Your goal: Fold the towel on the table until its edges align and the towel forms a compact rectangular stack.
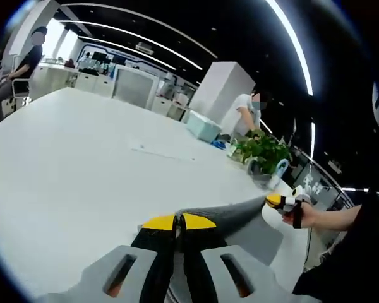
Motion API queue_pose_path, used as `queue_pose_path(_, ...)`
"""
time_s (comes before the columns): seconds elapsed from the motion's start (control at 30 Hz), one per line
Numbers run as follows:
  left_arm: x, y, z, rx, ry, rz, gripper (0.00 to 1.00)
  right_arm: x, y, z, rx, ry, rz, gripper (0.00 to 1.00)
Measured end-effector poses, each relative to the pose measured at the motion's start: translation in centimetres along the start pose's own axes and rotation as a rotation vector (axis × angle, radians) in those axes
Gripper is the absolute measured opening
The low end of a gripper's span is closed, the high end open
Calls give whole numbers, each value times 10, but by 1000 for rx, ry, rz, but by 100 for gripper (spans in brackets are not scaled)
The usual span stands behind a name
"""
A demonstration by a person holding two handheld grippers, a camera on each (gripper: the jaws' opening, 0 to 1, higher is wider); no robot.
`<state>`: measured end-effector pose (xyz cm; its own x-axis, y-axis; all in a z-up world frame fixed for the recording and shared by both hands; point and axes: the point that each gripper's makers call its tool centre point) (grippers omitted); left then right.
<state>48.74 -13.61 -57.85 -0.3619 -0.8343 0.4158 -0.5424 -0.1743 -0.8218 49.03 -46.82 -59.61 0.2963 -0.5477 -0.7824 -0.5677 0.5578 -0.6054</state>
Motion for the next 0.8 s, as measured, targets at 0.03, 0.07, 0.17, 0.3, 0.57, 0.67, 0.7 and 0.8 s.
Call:
queue_pose_path(0.03, -1, 0, 1, -2, 0, -2, 3, 1, 0, 1, -1, 1, 1, 0)
queue_pose_path(0.07, -1, 1, 2, -3, -1, -4, 3, 3, 0, 1, -2, 1, 3, 0)
queue_pose_path(0.17, -3, 2, 4, -7, -1, -11, 3, 7, 0, 4, -5, 7, 9, 0)
queue_pose_path(0.3, -5, 3, 7, -12, -6, -14, 3, 12, 0, 8, -5, 13, 22, 0)
queue_pose_path(0.57, -13, 8, 16, -24, -21, -27, 3, 21, 4, 14, -16, 29, 29, 0)
queue_pose_path(0.67, -15, 10, 20, -33, -25, -30, 3, 24, 5, 15, -20, 36, 33, 0)
queue_pose_path(0.7, -17, 11, 22, -36, -28, -29, 3, 25, 5, 16, -21, 37, 34, 0)
queue_pose_path(0.8, -20, 14, 25, -42, -35, -34, 3, 28, 6, 18, -25, 47, 37, 0)
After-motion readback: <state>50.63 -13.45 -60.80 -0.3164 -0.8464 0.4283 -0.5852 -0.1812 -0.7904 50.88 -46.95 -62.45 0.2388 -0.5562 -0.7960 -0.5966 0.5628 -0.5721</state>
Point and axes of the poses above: the point that each gripper's makers call its tool centre point, and the gripper's own axes: z roughly forward along the fingers, x roughly to its right, y roughly out of its underside, and after that the axes turned 4 degrees about -y, right-handed
